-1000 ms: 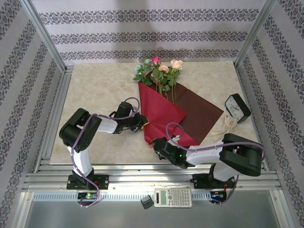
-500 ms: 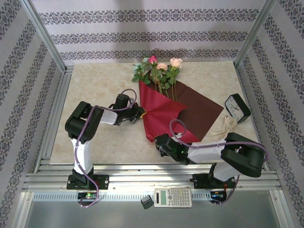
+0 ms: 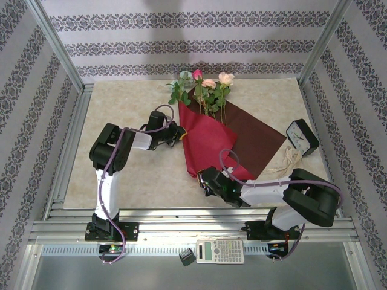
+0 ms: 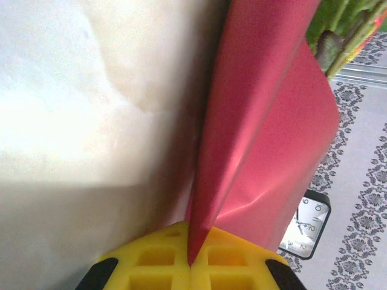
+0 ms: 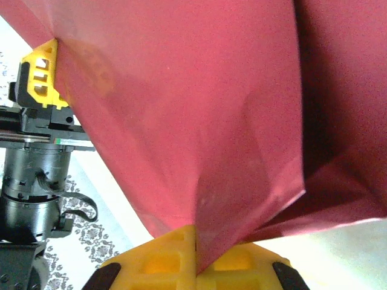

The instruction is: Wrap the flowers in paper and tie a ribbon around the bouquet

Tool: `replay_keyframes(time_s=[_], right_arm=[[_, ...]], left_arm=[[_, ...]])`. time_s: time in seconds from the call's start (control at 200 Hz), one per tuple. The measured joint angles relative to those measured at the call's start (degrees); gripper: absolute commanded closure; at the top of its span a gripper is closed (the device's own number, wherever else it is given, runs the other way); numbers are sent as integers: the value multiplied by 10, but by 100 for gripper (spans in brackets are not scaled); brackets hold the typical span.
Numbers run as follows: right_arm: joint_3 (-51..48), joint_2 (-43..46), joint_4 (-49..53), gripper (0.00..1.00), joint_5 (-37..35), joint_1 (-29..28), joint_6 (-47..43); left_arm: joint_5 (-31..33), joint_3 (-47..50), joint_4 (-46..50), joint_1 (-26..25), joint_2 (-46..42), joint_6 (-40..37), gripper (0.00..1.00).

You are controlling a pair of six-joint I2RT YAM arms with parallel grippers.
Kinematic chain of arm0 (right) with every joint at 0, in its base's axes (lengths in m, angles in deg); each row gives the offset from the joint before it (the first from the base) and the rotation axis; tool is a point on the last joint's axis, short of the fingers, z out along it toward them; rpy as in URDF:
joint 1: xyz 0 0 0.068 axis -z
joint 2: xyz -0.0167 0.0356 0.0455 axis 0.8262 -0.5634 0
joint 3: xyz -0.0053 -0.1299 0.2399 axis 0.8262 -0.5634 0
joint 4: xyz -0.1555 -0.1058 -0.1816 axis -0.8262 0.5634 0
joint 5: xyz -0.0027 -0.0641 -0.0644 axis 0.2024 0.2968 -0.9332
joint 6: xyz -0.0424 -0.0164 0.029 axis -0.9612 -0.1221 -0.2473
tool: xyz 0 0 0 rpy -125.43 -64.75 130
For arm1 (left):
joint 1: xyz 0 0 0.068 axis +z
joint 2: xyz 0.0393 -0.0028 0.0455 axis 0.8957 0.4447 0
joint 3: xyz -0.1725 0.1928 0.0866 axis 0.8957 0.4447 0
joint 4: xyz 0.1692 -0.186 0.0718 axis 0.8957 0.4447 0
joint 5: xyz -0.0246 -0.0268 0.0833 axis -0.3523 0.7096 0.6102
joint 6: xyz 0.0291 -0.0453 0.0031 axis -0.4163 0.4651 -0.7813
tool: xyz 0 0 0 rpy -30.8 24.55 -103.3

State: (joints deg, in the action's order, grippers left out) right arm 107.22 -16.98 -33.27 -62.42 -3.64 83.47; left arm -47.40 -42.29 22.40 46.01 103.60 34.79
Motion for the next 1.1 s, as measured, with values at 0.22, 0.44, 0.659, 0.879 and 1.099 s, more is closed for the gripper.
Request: replay_keyframes(time_s=[0.22,0.44,0.659,0.879,1.099], right_arm=[[-11,14,2,100,19,11,0],[-12,16,-5,100,21,24,0],[-12,15,-13,100,33,26,0],[-12,15,-22,100,33,33,0],[-13,15,-27,100,47,38,0]], left_arm=[[4,-47,6,4,17,2,100],[-7,-78,7,8,51,-1,85],[-14,-125,16,21,74,1,100],[-40,-164,39,25,98,-2,80],[-31,-210,41,38,118,-5,100]])
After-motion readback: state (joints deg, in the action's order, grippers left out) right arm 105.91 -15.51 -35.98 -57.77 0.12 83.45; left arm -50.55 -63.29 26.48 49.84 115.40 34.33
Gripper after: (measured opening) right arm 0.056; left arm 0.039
